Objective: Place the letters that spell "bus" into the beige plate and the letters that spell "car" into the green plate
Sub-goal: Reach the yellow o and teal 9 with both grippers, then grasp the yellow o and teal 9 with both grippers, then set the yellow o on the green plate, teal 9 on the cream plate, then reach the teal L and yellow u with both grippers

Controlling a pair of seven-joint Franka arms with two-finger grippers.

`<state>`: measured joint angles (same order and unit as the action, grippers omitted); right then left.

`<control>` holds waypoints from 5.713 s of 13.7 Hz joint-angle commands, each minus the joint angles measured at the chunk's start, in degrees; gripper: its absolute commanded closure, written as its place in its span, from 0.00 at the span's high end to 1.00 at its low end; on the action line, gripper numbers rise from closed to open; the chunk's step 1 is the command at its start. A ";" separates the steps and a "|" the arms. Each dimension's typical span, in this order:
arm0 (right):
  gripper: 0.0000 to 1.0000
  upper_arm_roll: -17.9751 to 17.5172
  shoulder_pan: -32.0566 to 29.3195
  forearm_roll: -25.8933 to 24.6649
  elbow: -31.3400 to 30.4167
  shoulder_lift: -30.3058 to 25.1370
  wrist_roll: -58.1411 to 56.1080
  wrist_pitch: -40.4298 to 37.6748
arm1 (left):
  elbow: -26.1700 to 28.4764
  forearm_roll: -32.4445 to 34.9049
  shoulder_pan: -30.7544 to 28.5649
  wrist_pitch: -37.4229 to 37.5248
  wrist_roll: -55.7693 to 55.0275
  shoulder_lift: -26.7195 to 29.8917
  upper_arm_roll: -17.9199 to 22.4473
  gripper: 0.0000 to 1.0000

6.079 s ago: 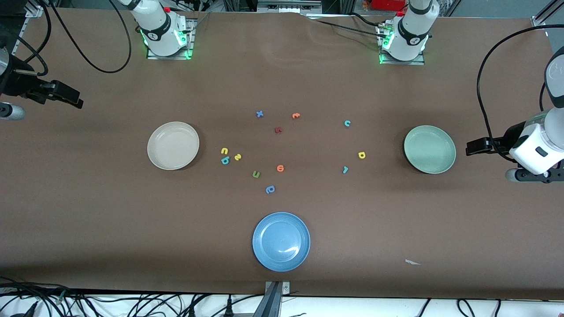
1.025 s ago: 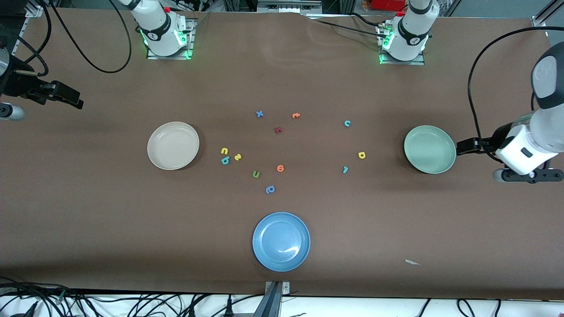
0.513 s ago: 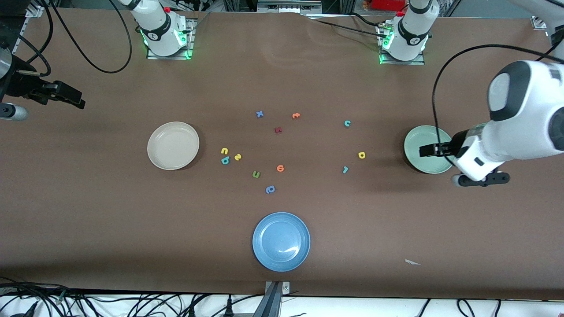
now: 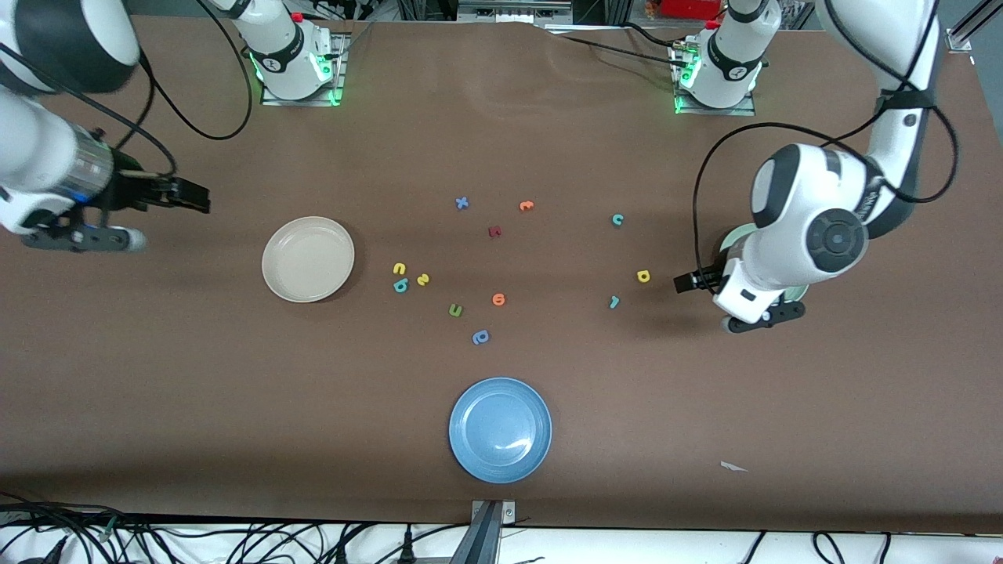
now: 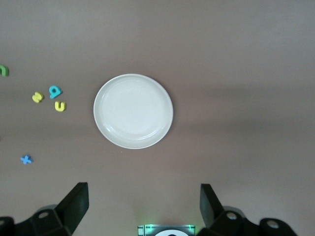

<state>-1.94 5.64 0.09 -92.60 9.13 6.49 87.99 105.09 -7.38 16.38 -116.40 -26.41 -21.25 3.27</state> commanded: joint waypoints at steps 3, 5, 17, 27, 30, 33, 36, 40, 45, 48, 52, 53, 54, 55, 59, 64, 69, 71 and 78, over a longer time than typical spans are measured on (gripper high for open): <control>1.00 0.19 5.15 -0.09 -2.48 3.53 0.89 7.17 | 8.11 0.35 1.99 -11.38 -6.72 -0.10 -0.63 1.00; 1.00 0.10 6.48 -0.09 -5.56 4.93 0.89 13.32 | 8.03 0.35 1.99 -16.28 -9.09 -3.34 -1.34 0.99; 0.71 0.63 20.99 -0.97 -6.71 25.32 24.89 43.50 | 8.91 -0.09 4.53 -21.41 -12.35 -8.72 -1.51 0.95; 0.62 0.63 21.07 -0.80 -8.30 27.52 25.06 44.29 | 12.51 -1.05 5.43 -19.48 -5.87 -7.41 -2.21 0.83; 0.62 0.54 21.16 -0.71 -8.38 28.23 25.06 45.07 | 12.86 -1.85 1.91 -19.57 -4.53 -7.05 -5.20 0.79; 0.58 0.54 21.16 -0.71 -8.30 28.76 25.06 45.25 | 12.95 -1.85 1.81 -19.57 -4.53 -7.31 -5.38 0.55; 0.57 0.54 21.16 -0.45 -8.38 29.02 25.15 45.78 | 12.95 -1.85 1.99 -19.57 -4.79 -7.49 -5.38 0.49; 0.54 0.45 21.25 -0.45 -8.38 29.46 25.15 46.39 | 12.86 -1.85 1.99 -19.57 -5.40 -7.58 -5.38 0.22; 0.48 0.45 21.51 -0.10 -8.38 29.99 25.15 47.10 | 12.25 -1.85 1.72 -19.31 -5.41 -6.53 -5.38 0.00; 0.31 0.45 21.51 -0.09 -8.38 29.99 25.15 47.10 | 10.76 -0.89 -1.77 -10.65 -2.70 -1.19 -5.29 0.00; 0.10 0.45 21.60 -0.09 -8.38 29.90 25.15 46.84 | 5.14 -0.80 -11.35 7.30 12.50 2.53 -5.03 0.00; 0.09 0.45 21.60 -0.09 -8.30 29.72 25.06 46.66 | 5.13 0.86 -12.94 8.37 15.22 2.44 -4.94 0.00; 0.09 0.45 21.51 -0.18 -8.30 29.46 25.06 46.49 | 5.30 4.18 -14.96 8.56 17.86 2.18 -5.12 0.00; 0.09 0.45 21.51 -0.10 -8.12 29.20 24.89 46.22 | 5.74 7.00 -16.11 8.56 19.62 1.48 -5.12 0.00; 0.09 2.02 19.94 -0.09 -7.07 24.64 23.31 41.23 | 5.39 17.39 -21.90 6.37 23.33 -3.70 -5.20 0.00; 0.10 7.47 18.00 -0.09 -13.19 19.98 17.68 35.84 | 5.92 17.40 -25.60 -1.54 25.44 -9.06 -5.21 0.00; 0.55 9.50 18.00 -0.09 -20.51 17.51 17.68 38.14 | 5.66 16.09 -26.23 -2.26 25.36 -8.81 -5.47 0.72; 0.99 9.50 18.00 -0.09 -20.17 17.51 17.94 38.05 | 5.57 12.76 -25.44 -0.07 24.92 -5.14 -5.73 1.00; 0.95 3.89 20.28 0.78 -15.51 19.26 31.18 40.76 | 2.85 3.61 -24.56 4.43 4.83 0.95 -19.77 1.00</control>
<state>3.31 24.93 0.21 -108.80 27.17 32.14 127.06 108.88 -1.53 -8.39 -111.99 -14.86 -19.84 -13.62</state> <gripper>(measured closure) 0.013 0.000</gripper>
